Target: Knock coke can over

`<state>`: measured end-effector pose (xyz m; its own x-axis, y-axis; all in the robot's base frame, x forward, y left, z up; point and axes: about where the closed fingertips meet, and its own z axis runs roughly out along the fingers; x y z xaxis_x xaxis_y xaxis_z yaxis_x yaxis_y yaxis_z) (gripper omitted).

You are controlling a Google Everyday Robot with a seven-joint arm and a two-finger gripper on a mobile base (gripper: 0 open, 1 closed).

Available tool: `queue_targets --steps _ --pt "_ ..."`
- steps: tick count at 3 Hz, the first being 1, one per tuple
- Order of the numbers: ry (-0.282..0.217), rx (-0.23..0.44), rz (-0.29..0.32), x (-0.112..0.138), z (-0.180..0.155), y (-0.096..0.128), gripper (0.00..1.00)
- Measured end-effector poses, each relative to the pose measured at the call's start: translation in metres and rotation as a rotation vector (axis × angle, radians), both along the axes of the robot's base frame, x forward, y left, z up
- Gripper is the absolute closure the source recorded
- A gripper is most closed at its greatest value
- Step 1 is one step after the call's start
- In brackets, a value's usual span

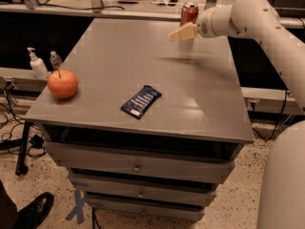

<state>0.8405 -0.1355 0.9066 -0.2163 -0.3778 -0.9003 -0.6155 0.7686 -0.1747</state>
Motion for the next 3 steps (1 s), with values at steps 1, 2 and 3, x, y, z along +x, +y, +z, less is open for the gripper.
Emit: queue_targets --steps 1,2,3 --pt "-0.036 0.087 -0.036 0.029 -0.003 -0.007 0.00" --pt "-0.068 0.142 -0.056 0.056 -0.005 -0.008 0.00" --pt "-0.104 0.161 -0.081 0.080 0.001 -0.013 0.00"
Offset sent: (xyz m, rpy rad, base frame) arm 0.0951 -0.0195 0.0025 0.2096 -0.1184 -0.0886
